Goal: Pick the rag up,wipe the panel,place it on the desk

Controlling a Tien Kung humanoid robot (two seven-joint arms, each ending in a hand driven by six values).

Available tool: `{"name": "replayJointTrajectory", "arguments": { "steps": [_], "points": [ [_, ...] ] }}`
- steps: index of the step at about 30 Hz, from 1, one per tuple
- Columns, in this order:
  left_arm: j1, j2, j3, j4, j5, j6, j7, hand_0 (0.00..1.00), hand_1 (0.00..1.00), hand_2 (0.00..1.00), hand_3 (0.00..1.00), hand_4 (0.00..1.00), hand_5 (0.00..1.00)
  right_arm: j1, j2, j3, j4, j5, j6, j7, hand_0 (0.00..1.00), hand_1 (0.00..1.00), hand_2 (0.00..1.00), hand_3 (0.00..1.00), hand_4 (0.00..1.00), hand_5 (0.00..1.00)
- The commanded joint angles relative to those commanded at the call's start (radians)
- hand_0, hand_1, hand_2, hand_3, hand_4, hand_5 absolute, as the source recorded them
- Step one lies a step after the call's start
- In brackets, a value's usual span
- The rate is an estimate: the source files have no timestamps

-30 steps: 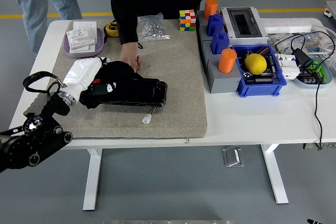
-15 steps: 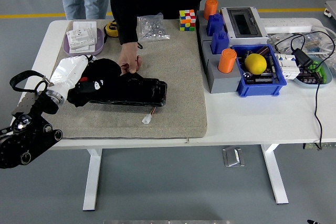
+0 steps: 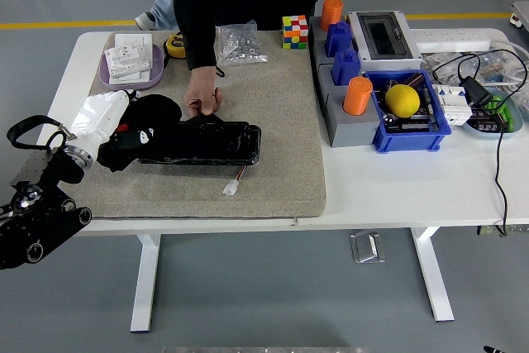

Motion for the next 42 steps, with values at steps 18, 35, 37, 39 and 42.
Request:
{"name": "replayJointTrajectory", "arguments": {
  "steps": [18, 35, 37, 39, 42],
  "points": [
    [-0.023, -0.033, 0.057, -0.032, 0.0, 0.004, 0.009, 0.298, 0.18, 0.558, 0.541, 0.462, 0.09, 0.004, -0.004, -0.005, 0.002, -0.001, 0.0, 0.001, 0.791, 0.663, 0.717, 0.658, 0.998, 0.517],
    [-0.054, -0.08, 0.142, -0.068, -0.015, 0.006, 0.02, 0.291, 0.18, 0.559, 0.542, 0.462, 0.09, 0.005, -0.006, -0.009, 0.0, -0.001, 0.003, 0.001, 0.792, 0.663, 0.717, 0.658, 0.998, 0.517],
    [-0.059, -0.085, 0.15, -0.072, -0.015, 0.005, 0.023, 0.291, 0.18, 0.559, 0.542, 0.462, 0.09, 0.006, -0.007, -0.011, 0.0, 0.0, 0.003, 0.001, 0.792, 0.663, 0.717, 0.658, 0.998, 0.517],
    [-0.064, -0.091, 0.156, -0.076, -0.014, 0.004, 0.027, 0.291, 0.18, 0.559, 0.542, 0.462, 0.09, 0.006, -0.008, -0.012, 0.0, 0.0, 0.003, 0.0, 0.792, 0.663, 0.717, 0.658, 0.998, 0.517],
    [-0.074, -0.098, 0.166, -0.085, -0.013, 0.006, 0.029, 0.286, 0.18, 0.558, 0.542, 0.463, 0.091, 0.007, -0.01, -0.014, -0.001, 0.001, 0.004, 0.0, 0.792, 0.663, 0.717, 0.658, 0.998, 0.517]
  ]
}}
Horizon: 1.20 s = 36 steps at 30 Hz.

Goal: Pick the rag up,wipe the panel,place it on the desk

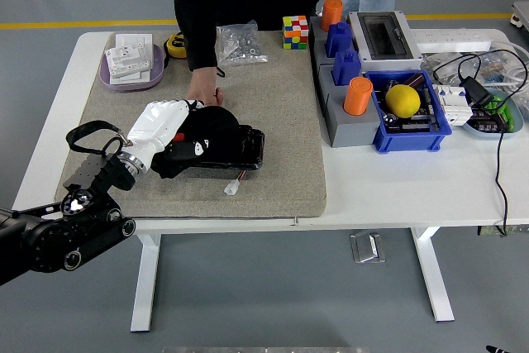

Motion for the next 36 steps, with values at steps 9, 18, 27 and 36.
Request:
{"name": "replayJointTrajectory", "arguments": {
  "steps": [9, 18, 27, 36],
  "points": [
    [-0.021, -0.016, 0.035, -0.01, -0.002, -0.001, 0.007, 0.285, 0.18, 0.558, 0.543, 0.464, 0.09, 0.002, -0.003, -0.004, 0.0, 0.002, 0.001, 0.0, 0.792, 0.662, 0.717, 0.658, 0.998, 0.517],
    [-0.033, -0.031, 0.083, -0.02, -0.004, -0.003, 0.015, 0.286, 0.179, 0.56, 0.542, 0.463, 0.089, 0.003, -0.006, -0.007, 0.0, 0.004, 0.002, 0.001, 0.791, 0.661, 0.717, 0.659, 0.998, 0.517],
    [-0.055, -0.051, 0.134, -0.039, -0.005, -0.003, 0.021, 0.286, 0.179, 0.559, 0.543, 0.463, 0.089, 0.005, -0.007, -0.014, 0.0, 0.007, 0.003, 0.0, 0.791, 0.66, 0.717, 0.659, 0.998, 0.516],
    [-0.066, -0.064, 0.148, -0.049, -0.003, -0.004, 0.026, 0.284, 0.18, 0.559, 0.543, 0.465, 0.09, 0.004, -0.008, -0.018, -0.001, 0.008, 0.004, 0.0, 0.79, 0.66, 0.717, 0.658, 0.998, 0.516]
  ]
}}
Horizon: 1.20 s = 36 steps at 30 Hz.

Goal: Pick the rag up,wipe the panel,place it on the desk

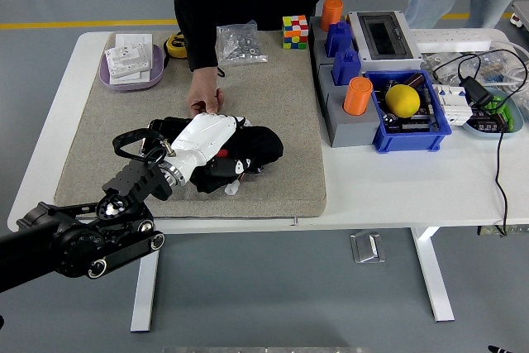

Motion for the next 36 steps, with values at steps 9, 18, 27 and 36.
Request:
{"name": "replayJointTrajectory", "arguments": {
  "steps": [9, 18, 27, 36],
  "points": [
    [0.002, -0.001, -0.006, 0.003, 0.0, 0.001, 0.001, 0.284, 0.18, 0.559, 0.543, 0.465, 0.09, -0.001, 0.002, 0.001, 0.0, 0.001, 0.0, -0.001, 0.789, 0.658, 0.716, 0.659, 0.998, 0.516],
    [0.013, 0.017, -0.035, 0.018, 0.006, 0.001, 0.001, 0.283, 0.18, 0.56, 0.544, 0.467, 0.09, -0.003, 0.007, 0.008, -0.001, -0.001, 0.0, -0.001, 0.788, 0.657, 0.716, 0.658, 0.998, 0.515],
    [0.024, 0.046, -0.072, 0.03, 0.016, 0.0, -0.001, 0.283, 0.18, 0.56, 0.544, 0.467, 0.091, -0.005, 0.012, 0.011, -0.002, -0.002, 0.0, -0.001, 0.787, 0.656, 0.716, 0.658, 0.998, 0.514],
    [0.034, 0.069, -0.102, 0.046, 0.021, 0.001, -0.005, 0.282, 0.18, 0.56, 0.544, 0.468, 0.091, -0.008, 0.014, 0.013, -0.002, -0.003, -0.001, -0.001, 0.788, 0.656, 0.715, 0.659, 0.998, 0.515]
  ]
}}
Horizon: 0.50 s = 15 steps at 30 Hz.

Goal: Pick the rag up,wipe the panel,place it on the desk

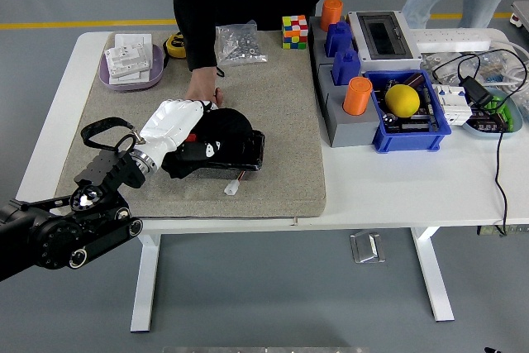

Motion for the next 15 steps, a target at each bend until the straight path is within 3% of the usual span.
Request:
{"name": "replayJointTrajectory", "arguments": {
  "steps": [15],
  "points": [
    [0.027, 0.041, -0.046, 0.027, 0.01, 0.0, -0.002, 0.28, 0.181, 0.561, 0.545, 0.469, 0.091, 0.0, 0.002, 0.005, 0.0, -0.001, 0.0, -0.001, 0.789, 0.656, 0.715, 0.658, 0.998, 0.515]
  ]
}}
